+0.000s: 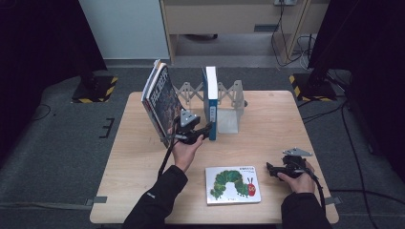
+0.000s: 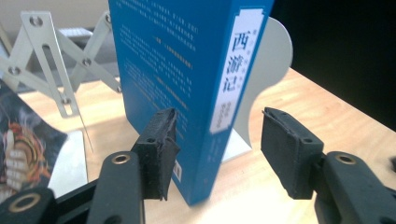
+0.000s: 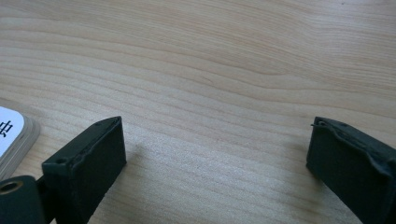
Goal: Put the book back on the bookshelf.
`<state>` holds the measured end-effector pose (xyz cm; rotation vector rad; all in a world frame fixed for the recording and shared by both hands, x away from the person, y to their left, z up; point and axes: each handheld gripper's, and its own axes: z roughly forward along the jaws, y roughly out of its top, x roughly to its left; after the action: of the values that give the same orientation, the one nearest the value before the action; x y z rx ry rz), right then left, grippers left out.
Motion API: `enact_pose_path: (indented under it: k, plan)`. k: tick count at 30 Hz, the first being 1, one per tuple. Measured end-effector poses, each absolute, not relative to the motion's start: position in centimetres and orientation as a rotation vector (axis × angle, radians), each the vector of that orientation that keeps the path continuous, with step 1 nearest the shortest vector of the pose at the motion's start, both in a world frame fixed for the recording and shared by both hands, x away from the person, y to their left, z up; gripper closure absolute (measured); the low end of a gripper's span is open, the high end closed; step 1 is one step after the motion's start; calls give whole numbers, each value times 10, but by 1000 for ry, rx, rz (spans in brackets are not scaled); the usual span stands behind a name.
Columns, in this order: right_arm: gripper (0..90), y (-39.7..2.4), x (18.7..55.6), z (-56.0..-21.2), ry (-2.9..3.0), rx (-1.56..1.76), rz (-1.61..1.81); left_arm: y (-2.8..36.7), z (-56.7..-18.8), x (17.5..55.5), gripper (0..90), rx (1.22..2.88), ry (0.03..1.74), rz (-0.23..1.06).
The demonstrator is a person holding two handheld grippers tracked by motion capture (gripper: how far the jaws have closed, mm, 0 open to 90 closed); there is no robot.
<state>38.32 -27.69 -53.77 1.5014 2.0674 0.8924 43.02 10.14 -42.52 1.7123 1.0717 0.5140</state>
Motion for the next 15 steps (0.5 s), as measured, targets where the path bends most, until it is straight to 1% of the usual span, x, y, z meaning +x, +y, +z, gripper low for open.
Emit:
enact_pose_path:
  k: [2,4,7,12,15]
  plan:
    - [129,-278,383,-535,2076,1507,855,106,-424,424,423,1736,1064,522]
    - [142,-279,382,-532,2076,1506,852,110,-424,417,413,1754,1058,524]
    - [175,-279,380,-527,2067,1500,884,118,-426,406,408,1764,1059,480]
    - [226,-274,375,-517,2068,1511,955,128,-436,389,387,1794,1063,464]
    - [238,-271,371,-514,2087,1518,999,132,-441,381,381,1826,1061,456]
